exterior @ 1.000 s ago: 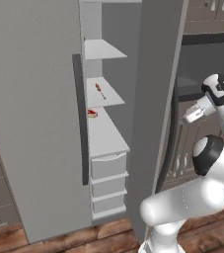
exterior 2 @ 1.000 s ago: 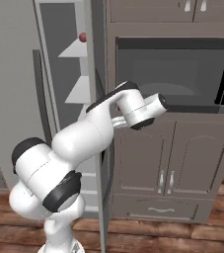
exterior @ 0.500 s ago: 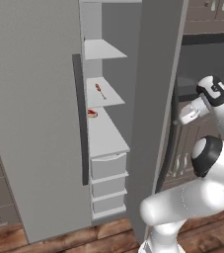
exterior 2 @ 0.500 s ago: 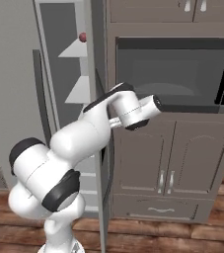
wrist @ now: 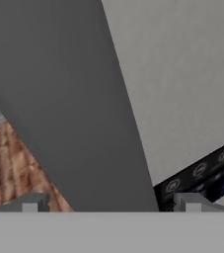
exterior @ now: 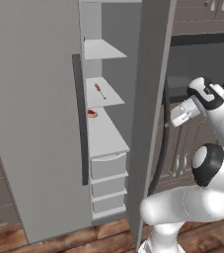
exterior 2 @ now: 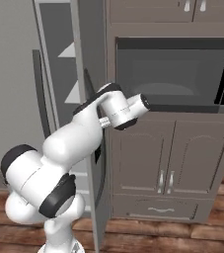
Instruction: Store the kebab skewer in the freezer for long-term storage. Close the freezer door after placing the cooked food.
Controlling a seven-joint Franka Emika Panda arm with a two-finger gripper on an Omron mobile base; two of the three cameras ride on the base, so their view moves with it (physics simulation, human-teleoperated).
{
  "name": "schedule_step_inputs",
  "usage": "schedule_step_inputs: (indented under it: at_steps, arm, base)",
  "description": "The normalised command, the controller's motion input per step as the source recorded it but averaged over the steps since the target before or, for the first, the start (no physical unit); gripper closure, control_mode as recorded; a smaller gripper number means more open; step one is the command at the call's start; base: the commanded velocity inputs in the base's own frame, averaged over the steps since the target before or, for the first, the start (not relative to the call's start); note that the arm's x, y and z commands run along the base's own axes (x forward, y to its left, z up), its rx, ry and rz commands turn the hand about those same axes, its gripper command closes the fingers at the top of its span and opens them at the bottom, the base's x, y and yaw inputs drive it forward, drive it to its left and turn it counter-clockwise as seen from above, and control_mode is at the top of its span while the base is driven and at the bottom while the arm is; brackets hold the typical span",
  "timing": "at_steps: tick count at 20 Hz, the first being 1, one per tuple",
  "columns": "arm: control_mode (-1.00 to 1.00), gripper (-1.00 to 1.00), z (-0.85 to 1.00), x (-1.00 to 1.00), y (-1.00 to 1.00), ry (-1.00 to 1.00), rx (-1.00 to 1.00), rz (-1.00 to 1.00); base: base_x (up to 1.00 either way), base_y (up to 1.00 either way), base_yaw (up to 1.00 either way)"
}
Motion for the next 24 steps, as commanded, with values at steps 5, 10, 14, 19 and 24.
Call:
schedule_step_inputs:
  at_steps: [5, 10, 14, 19, 24]
  arm:
    - [-1.0, -1.0, 0.0, 0.0, 0.76, 0.02, -0.04, 0.0]
    - [-1.0, -1.0, 0.0, 0.0, 0.68, 0.04, -0.05, -0.03]
    - [-1.0, -1.0, 0.0, 0.02, 0.63, 0.03, -0.06, -0.08]
    - [-1.0, -1.0, 0.0, 0.21, 0.62, 0.1, -0.08, -0.12]
    - [-1.0, -1.0, 0.0, 0.3, 0.5, 0.09, -0.04, -0.2]
  base:
    - [0.0, 0.0, 0.0]
    - [0.0, 0.0, 0.0]
    - [0.0, 0.0, 0.0]
    - [0.0, 0.0, 0.0]
    - [0.0, 0.0, 0.0]
